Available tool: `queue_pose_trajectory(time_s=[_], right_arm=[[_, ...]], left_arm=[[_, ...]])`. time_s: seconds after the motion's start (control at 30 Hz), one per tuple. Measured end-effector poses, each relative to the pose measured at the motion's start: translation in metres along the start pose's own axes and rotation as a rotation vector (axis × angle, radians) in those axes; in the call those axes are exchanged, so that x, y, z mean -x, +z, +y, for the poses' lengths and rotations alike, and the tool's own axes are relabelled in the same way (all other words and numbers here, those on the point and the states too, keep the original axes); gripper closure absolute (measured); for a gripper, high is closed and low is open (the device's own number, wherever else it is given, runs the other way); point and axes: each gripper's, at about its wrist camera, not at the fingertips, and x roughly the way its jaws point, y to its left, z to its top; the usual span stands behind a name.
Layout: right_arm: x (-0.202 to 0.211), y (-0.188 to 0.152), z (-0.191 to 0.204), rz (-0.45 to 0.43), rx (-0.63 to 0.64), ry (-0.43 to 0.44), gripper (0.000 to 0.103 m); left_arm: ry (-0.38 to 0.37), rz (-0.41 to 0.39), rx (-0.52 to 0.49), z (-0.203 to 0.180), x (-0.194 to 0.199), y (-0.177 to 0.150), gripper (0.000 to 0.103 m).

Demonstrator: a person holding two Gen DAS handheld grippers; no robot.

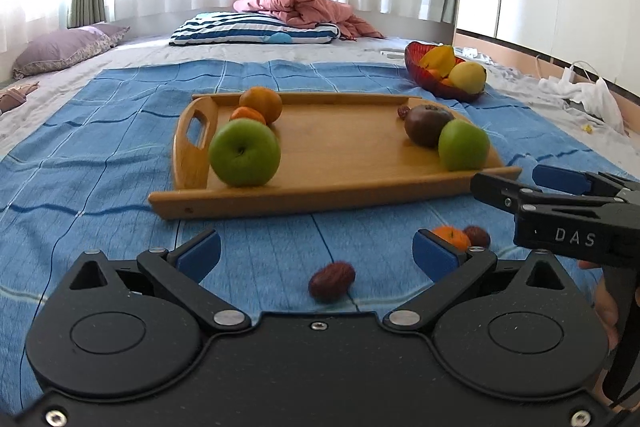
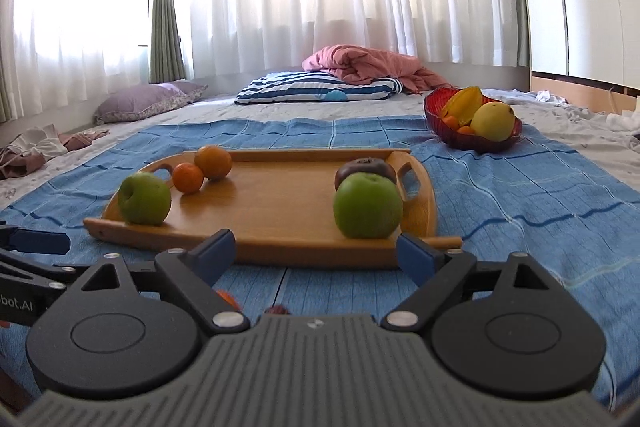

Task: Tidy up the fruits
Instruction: 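Move both grippers back toward the red dates on the blanket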

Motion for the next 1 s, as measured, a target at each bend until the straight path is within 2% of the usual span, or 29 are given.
queue_pose_trajectory(time_s=[0.3, 0.47, 0.57, 0.63, 0.83, 0.9, 1.0], right_arm=[[0.017, -0.027, 0.018, -0.017, 0.084, -0.025, 0.009], [0.022, -0.036, 0.018, 0.001, 0.062, -0.012, 0.009], [0.023, -0.039, 0.019, 0.006, 0.063, -0.003, 0.016], [0.024, -0.041, 0.022, 0.006, 0.074, -0.002, 0.019], [0.022, -0.044, 0.028, 0.016, 0.081, 0.017, 0.037], [0.023, -0.046, 0.030, 0.014, 0.089, 0.017, 0.045], [0.023, -0.048, 0.034, 0.010, 0.095, 0.015, 0.051]], left_arm=[[0.032, 0.005, 0.008, 0.002, 0.004, -0.020, 0.001], [0.035, 0.006, 0.047, 0.005, 0.004, -0.023, 0.001], [0.014, 0.026, 0.066, 0.007, 0.002, -0.022, 0.008], [0.002, 0.036, 0.069, 0.006, 0.000, -0.022, 0.019], [-0.002, 0.044, 0.033, -0.006, -0.006, -0.021, 0.027], [0.000, 0.048, 0.027, -0.009, -0.008, -0.021, 0.029], [0.006, 0.046, 0.021, -0.012, -0.009, -0.021, 0.035]])
